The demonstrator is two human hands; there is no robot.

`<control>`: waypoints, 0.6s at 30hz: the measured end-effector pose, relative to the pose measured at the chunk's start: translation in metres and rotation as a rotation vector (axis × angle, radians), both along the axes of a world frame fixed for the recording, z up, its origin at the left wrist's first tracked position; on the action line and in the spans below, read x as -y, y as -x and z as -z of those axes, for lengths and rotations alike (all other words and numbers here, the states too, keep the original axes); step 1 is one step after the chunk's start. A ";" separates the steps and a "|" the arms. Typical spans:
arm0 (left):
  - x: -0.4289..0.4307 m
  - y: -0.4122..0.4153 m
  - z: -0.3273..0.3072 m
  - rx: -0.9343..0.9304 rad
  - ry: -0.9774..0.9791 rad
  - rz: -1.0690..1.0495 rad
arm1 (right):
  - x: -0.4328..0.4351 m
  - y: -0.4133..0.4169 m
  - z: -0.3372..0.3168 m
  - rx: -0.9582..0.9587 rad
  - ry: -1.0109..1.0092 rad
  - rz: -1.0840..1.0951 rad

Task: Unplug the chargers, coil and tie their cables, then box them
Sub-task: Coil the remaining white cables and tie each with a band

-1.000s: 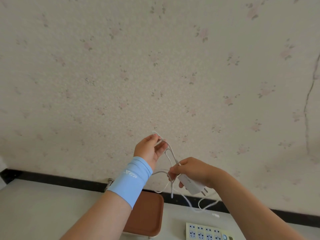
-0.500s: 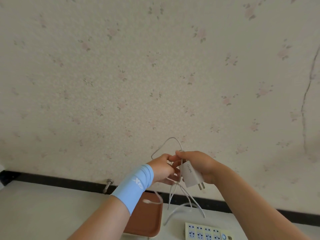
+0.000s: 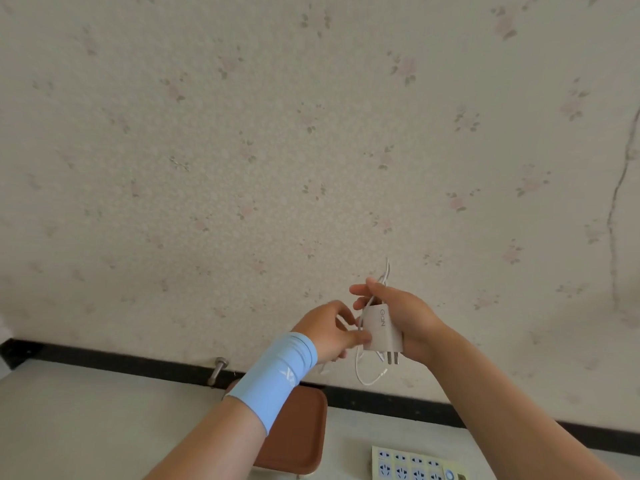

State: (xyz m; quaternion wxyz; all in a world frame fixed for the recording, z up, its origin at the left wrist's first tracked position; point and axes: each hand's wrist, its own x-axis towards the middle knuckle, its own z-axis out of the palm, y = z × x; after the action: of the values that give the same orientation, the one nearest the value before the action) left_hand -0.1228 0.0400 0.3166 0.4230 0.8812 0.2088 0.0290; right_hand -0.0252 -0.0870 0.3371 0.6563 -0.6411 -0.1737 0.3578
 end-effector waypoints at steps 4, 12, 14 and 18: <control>-0.007 0.001 -0.007 0.119 -0.004 -0.029 | 0.000 -0.002 -0.001 -0.125 -0.102 0.006; -0.019 0.003 -0.021 0.413 0.912 -0.359 | 0.014 -0.007 0.003 -0.039 0.185 -0.390; -0.021 0.003 -0.021 0.471 1.008 -0.404 | 0.016 -0.006 0.003 -0.057 0.223 -0.554; -0.029 0.004 -0.023 0.637 1.181 -0.529 | 0.015 -0.003 0.002 0.070 0.326 -0.771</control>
State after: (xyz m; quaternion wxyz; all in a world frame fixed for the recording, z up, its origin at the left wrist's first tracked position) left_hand -0.1264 0.0691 0.3394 0.8479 0.3743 0.2626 0.2683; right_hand -0.0226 -0.1016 0.3355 0.3579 -0.6365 -0.3642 0.5780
